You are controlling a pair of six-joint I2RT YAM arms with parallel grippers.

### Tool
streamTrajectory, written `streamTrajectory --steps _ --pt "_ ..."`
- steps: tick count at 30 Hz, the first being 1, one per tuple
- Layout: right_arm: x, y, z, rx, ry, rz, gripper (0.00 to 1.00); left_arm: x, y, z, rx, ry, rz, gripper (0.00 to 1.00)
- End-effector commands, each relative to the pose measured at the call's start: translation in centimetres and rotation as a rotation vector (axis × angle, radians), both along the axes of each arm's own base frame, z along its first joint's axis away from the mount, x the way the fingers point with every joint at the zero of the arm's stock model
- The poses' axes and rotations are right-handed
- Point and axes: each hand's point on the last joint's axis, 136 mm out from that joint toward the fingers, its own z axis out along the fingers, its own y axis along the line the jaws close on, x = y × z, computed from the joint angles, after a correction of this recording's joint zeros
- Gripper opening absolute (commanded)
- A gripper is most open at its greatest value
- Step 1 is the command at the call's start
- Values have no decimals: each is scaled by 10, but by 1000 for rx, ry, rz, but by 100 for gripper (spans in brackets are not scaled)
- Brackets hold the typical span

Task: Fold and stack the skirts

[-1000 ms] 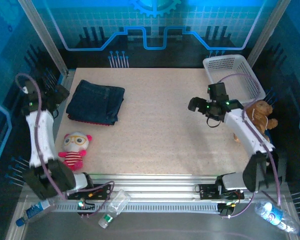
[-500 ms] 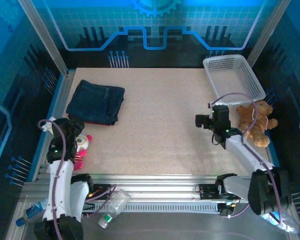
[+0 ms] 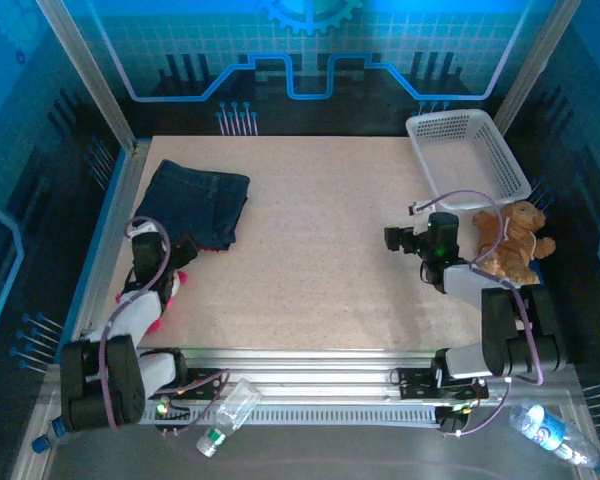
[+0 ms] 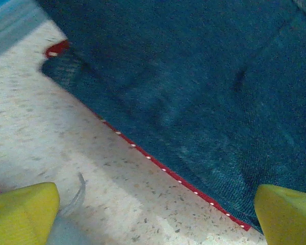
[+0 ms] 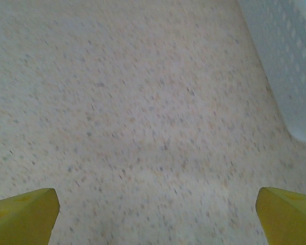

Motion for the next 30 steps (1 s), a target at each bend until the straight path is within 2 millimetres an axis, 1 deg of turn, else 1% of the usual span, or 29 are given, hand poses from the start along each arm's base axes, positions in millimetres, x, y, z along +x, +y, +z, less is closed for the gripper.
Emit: streamTrajectory --steps 1,3,4,5,8,13,15,16,19,21,22,24,30 --pt "11 5 4 -5 -110 52 100 36 -29 13 18 -73 -181 99" --pt "8 -1 -2 0 -134 18 100 49 -40 18 40 -113 -238 99" --pt "9 -2 2 2 -158 14 100 54 -43 21 61 -138 -255 99" --pt "8 -2 0 2 -134 15 100 58 -45 25 82 -164 -269 99" --pt "10 -1 0 3 -135 15 100 64 -47 29 110 -199 -289 99" --pt "10 -1 0 0 -130 14 100 72 -51 29 118 -195 -330 99" --pt "10 -2 -1 -1 -129 13 100 77 -52 25 130 -234 -339 99" --pt "10 -1 0 0 -129 15 100 78 -57 23 130 -211 -364 99" --pt "10 -1 -1 0 -128 15 100 79 -65 21 160 -218 -390 99" --pt "10 -1 0 0 -129 15 100 77 -71 16 207 -235 -399 99" --pt "10 -1 0 -1 -129 15 100 75 -71 16 230 -277 -388 99" --pt "10 -1 -1 -1 -128 15 100 68 -58 12 229 -267 -307 99" --pt "11 -1 0 -3 -129 13 100 71 -57 12 254 -255 -286 99"
